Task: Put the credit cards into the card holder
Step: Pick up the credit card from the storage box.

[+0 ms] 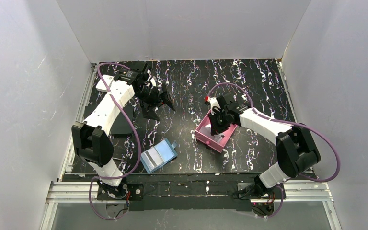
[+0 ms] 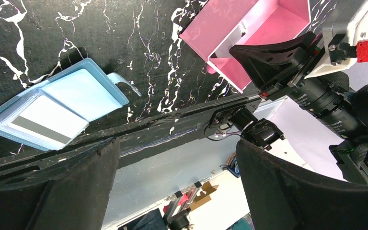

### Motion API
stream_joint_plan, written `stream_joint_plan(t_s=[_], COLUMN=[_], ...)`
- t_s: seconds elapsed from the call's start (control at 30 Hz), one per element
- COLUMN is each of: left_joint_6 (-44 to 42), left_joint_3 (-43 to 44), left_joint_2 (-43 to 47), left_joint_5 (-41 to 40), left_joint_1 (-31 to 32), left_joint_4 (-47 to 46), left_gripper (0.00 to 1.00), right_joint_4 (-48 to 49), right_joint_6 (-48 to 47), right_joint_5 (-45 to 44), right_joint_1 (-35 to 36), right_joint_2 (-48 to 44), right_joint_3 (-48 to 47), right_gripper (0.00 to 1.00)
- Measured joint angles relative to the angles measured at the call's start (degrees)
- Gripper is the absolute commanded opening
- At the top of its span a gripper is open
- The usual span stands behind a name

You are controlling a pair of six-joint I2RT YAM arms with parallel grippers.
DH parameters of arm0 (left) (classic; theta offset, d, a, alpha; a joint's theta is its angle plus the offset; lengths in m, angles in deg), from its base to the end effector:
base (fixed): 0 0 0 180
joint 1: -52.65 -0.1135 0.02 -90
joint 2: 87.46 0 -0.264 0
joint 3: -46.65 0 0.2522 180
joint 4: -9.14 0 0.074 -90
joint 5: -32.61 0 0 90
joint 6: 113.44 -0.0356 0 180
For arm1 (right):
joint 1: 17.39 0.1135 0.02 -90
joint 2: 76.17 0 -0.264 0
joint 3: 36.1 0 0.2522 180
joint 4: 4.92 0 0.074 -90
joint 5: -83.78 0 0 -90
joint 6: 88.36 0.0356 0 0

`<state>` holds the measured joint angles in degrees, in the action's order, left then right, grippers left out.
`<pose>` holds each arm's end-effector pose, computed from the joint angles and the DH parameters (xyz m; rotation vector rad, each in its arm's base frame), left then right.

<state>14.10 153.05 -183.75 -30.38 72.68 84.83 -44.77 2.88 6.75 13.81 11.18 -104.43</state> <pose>0.3148 -0.1320 0.3239 -0.2883 2.8482 -0.8997 0.2545 0.1635 0.2020 -0.7630 2.5281 0.4934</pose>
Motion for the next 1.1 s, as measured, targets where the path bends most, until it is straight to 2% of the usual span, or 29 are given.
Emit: stream_joint_plan(t_s=[0.33,0.7,1.1], left_joint_6=[-0.5,-0.5,-0.5], left_joint_3=[0.0,0.0,-0.7], left_joint_2=[0.0,0.0,0.0], left_joint_5=[0.0,0.6,1.6], left_joint_1=[0.0,0.0,0.0], left_joint_4=[0.5,1.0,0.6], left_gripper=[0.89,0.89,0.89], right_joint_4=[-4.4,-8.6,-12.8], right_joint_6=[1.2,1.3,2.7], right_joint_5=[1.7,4.5,4.7], right_joint_1=[-0.9,-5.1,-8.3], right_joint_2=[-0.6,-4.4,-4.4], right_joint_3=[-2.9,-6.3,-10.9], right_gripper=[0.01,0.01,0.01])
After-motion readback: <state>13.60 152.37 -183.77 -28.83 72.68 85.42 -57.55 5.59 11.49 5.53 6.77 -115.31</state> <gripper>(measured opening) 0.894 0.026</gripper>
